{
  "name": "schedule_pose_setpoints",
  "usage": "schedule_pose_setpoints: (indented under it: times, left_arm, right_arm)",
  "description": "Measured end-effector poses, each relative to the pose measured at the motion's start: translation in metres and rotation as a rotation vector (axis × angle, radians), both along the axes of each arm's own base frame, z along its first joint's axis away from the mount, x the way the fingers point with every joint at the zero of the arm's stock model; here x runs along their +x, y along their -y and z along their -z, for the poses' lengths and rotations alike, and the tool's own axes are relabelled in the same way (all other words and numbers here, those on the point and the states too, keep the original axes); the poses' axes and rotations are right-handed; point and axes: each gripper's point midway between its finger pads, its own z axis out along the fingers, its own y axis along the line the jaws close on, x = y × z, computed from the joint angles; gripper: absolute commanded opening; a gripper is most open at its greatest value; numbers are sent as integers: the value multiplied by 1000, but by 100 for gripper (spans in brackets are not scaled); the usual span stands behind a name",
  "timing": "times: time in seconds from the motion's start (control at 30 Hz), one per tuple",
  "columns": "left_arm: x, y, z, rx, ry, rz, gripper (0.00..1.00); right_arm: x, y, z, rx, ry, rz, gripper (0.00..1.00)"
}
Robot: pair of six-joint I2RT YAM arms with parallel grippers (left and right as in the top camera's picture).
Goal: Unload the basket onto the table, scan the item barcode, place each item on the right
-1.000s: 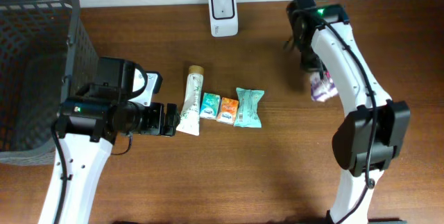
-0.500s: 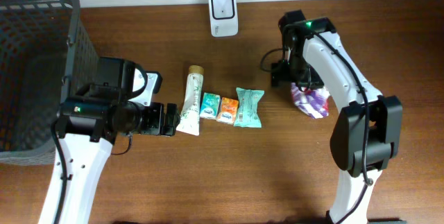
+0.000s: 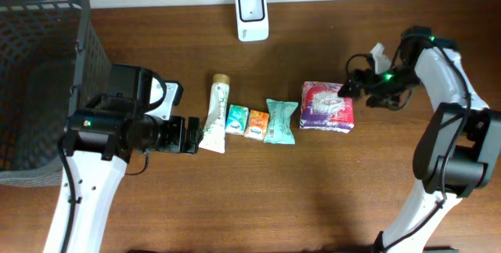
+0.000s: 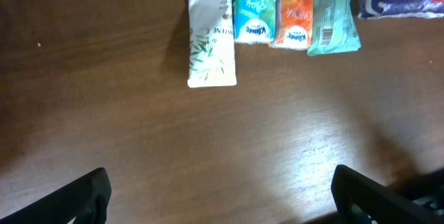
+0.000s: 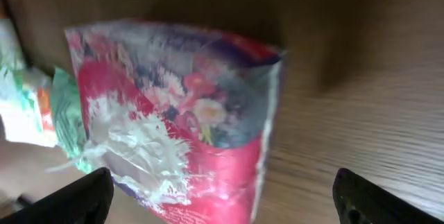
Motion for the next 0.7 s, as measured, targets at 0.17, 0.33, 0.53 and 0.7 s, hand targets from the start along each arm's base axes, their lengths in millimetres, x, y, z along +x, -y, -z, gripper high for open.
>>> schedule_pose_setpoints:
  times: [0.17, 0.33, 0.53, 0.7]
  left_arm:
    - [0, 0, 0, 0, 1, 0, 99]
    - [0, 0, 0, 0, 1, 0, 99]
    - [0, 0, 0, 0, 0, 0, 99]
    - [0, 0, 1, 0, -2, 0, 99]
  right_arm:
    - [-21, -26, 34, 98, -17, -23, 24]
    - [3, -63, -20, 424, 62, 16, 4]
    - [142, -99, -136, 381, 552, 69, 4]
    - [200, -190, -157, 69, 909, 242, 4]
